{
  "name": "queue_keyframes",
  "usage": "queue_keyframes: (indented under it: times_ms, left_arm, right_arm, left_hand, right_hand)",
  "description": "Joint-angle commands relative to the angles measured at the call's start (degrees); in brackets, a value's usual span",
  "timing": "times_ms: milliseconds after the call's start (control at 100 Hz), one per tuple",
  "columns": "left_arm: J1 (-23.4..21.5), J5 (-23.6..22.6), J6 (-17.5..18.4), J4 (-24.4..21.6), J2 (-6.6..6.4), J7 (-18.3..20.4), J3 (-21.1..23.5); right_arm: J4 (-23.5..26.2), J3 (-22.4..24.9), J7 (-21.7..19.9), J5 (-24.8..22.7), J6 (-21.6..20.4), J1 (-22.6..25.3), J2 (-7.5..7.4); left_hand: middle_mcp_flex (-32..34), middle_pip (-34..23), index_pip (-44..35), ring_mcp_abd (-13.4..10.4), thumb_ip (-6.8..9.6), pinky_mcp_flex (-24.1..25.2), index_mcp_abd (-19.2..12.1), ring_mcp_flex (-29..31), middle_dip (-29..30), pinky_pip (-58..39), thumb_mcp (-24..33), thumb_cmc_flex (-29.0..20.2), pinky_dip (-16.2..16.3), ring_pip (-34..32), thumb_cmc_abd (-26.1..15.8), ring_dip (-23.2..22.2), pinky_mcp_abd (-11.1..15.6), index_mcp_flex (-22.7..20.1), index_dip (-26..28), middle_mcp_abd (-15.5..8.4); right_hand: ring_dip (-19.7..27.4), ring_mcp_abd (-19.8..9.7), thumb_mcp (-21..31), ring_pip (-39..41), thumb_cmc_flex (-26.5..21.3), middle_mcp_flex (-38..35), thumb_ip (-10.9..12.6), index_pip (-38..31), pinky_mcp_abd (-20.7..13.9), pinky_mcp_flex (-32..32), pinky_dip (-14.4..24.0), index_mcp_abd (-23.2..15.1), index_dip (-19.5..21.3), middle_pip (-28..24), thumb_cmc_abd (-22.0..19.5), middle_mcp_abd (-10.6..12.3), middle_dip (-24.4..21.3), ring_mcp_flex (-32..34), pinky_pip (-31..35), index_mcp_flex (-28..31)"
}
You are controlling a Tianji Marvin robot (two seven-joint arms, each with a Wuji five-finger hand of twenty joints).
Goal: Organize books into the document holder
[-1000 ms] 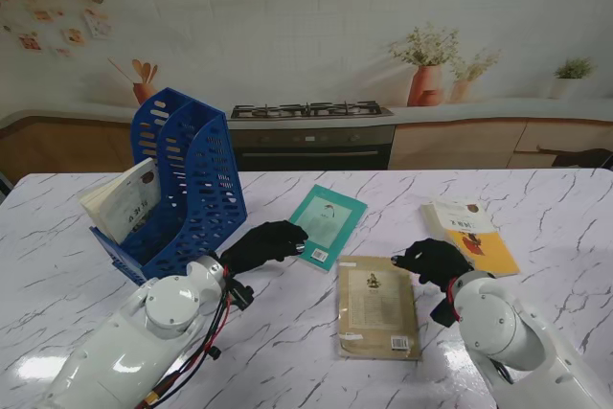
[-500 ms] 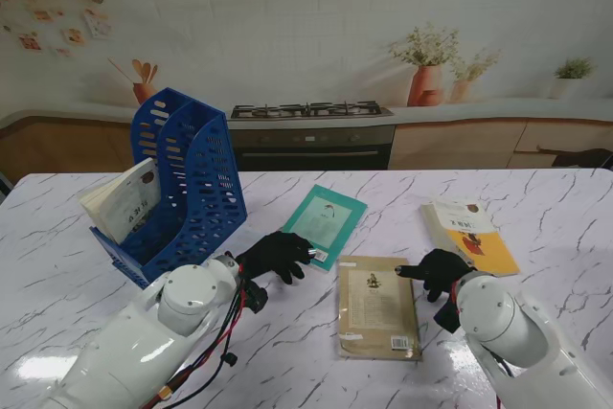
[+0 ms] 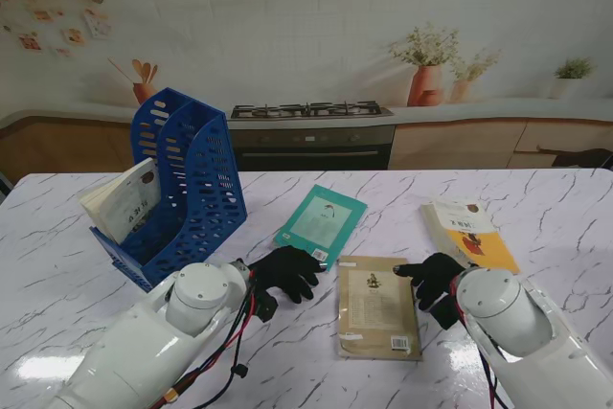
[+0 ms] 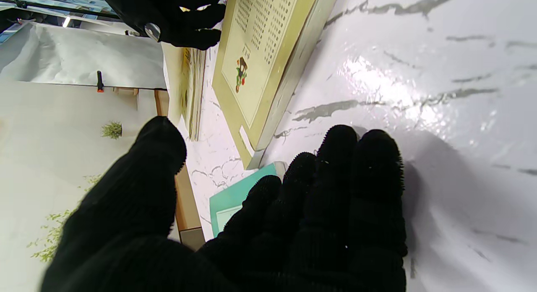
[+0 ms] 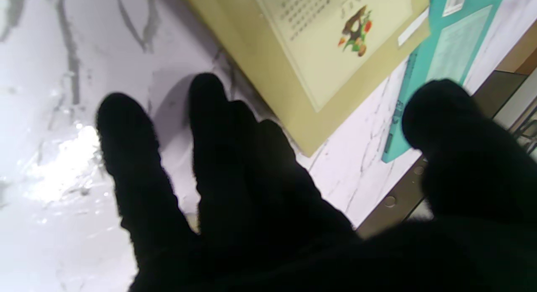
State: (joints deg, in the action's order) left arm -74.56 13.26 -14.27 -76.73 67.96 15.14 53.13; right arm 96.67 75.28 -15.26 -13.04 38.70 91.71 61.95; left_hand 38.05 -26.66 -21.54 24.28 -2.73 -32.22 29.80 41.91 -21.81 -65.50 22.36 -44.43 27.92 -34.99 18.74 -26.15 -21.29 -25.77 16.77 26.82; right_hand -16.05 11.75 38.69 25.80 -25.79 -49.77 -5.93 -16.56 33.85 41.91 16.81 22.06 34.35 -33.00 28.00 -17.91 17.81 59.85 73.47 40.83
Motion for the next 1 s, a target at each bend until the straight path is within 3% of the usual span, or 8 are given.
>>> queue_keyframes:
  times_ms: [0, 210, 570, 760, 880, 890, 930, 990]
  left_arm:
    - [-1.02, 0.5, 0.74, -0.87, 0.28, 0.7, -0.12]
    - [-1.62, 0.32, -1.93, -2.72, -0.47, 2.7, -0.37]
    - [0.52, 4.55, -5.96, 0.24, 0.91, 3.73, -3.6]
    - [1.59, 5.19, -6.34, 1.53, 1.26, 4.42, -5.16]
    - [1.71, 5.48, -6.12, 1.9, 1.45, 4.43, -5.8]
    - [1.73, 5.49, -6.05, 1.94, 1.46, 4.45, -5.87]
    - [1.8, 5.54, -5.79, 2.11, 1.47, 4.64, -6.15]
    - [1.93, 5.8, -5.5, 2.47, 1.57, 4.84, -6.56]
  right_arm:
    - [-1.53, -0.57, -0.33, -0.66, 0.2, 2.21, 0.43]
    - [-1.31, -0.55, -1.33, -0.41, 0.24, 2.66, 0.15]
    - [-1.87, -1.56, -1.61, 3.04, 1.06, 2.47, 0.39]
    - [-2.33, -2.0, -0.55, 6.29, 2.69, 1.97, 1.07]
    - [-2.32, -2.11, -0.36, 8.82, 3.86, 1.85, 1.42]
    - [-2.29, -2.1, -0.31, 8.98, 3.94, 1.86, 1.46]
    - [-2.26, -2.06, 0.38, 9.53, 4.17, 1.96, 1.75]
    - [-2.28, -2.06, 1.39, 9.88, 4.25, 2.09, 2.11]
  left_hand:
    - [0.78, -1.89, -0.1, 2.93, 0.36, -2.2, 2.7, 2.18, 0.66, -1.21, -0.39, 0.01, -0.92, -1.28, -0.65, 0.46, -0.53, -1.49, -1.03, 0.54]
    - [2.23, -2.52, -0.64, 3.35, 0.51, -3.55, 4.41, 3.36, 0.39, -2.55, -2.24, -0.67, -1.49, -2.42, -2.51, 0.7, -1.17, -2.17, -0.6, 1.49]
    - [-1.09, -0.76, 5.38, 5.13, 1.12, -4.75, 7.83, 3.0, 1.19, -2.64, -3.85, -2.55, -2.85, -2.77, -4.4, 1.92, -2.55, -2.9, -2.85, 6.13]
    - [-1.81, -0.8, 7.27, 2.83, 1.27, -4.24, 7.68, 2.15, 1.21, -2.45, -3.91, -2.99, -3.14, -3.21, -4.55, 2.14, -3.11, -2.92, -2.95, 5.64]
    - [-1.44, -1.17, 8.16, 4.76, 1.38, -4.01, 7.24, 2.02, 1.08, -2.65, -3.83, -3.27, -3.03, -3.27, -4.4, 2.11, -3.42, -3.29, -2.66, 4.9]
    - [-1.61, -1.06, 8.23, 8.89, 1.38, -4.04, 7.21, 1.44, 1.12, -2.7, -3.8, -3.26, -3.01, -2.59, -4.4, 2.21, -3.48, -3.29, -2.61, 5.24]
    - [-1.45, -1.3, 8.55, 3.62, 1.41, -4.09, 7.1, 2.28, 1.0, -2.75, -3.7, -3.36, -2.99, -3.99, -4.32, 1.93, -3.06, -3.32, -2.28, 4.62]
    - [-1.58, -1.38, 8.83, 5.73, 1.46, -4.02, 6.97, 0.9, 0.94, -2.74, -3.41, -3.57, -2.99, -3.22, -4.09, 2.16, -2.91, -3.24, -2.08, 4.2]
  right_hand:
    - [4.31, 3.99, 1.23, -5.64, 1.46, 2.47, -1.43, 0.82, -9.89, 1.46, -0.81, 3.94, -1.12, 6.82, 1.33, -8.04, -2.7, -1.35, -0.32, -0.4]
    - [4.48, 4.07, 1.56, -6.1, 1.43, 2.93, -1.53, 1.0, -9.78, 0.72, -1.67, 3.86, -1.43, 7.28, 0.79, -7.87, -2.94, -1.99, -0.64, -0.77]
    - [5.37, 5.2, 0.98, -9.14, -0.63, 8.1, -1.33, 3.32, -9.45, -4.33, -2.78, 5.44, -3.21, 9.27, -0.48, -9.47, -3.59, -6.85, -3.1, -3.36]
    - [5.37, 5.84, 1.13, -9.66, -1.64, 9.49, -1.15, 4.01, -9.08, -5.98, -2.73, 6.11, -4.03, 9.3, -0.7, -10.35, -3.56, -7.99, -3.84, -3.95]
    - [5.22, 6.28, 1.68, -9.61, -2.11, 10.13, -1.05, 4.15, -9.0, -6.65, -2.48, 6.18, -4.27, 9.05, -0.53, -10.44, -3.45, -8.49, -3.85, -4.31]
    - [5.2, 6.28, 1.76, -9.58, -2.15, 10.17, -1.04, 4.15, -9.02, -6.75, -2.45, 6.11, -4.28, 9.01, -0.46, -10.4, -3.43, -8.5, -3.87, -4.35]
    - [5.14, 6.28, 2.13, -9.52, -2.35, 10.19, -1.0, 4.06, -9.08, -6.87, -2.34, 5.88, -4.27, 8.84, -0.18, -10.3, -3.36, -8.53, -3.81, -4.38]
    - [4.65, 5.64, 3.39, -8.55, -2.06, 9.45, -1.06, 3.47, -9.5, -6.5, -1.71, 5.3, -3.94, 7.9, 0.14, -9.72, -3.02, -7.88, -3.0, -4.27]
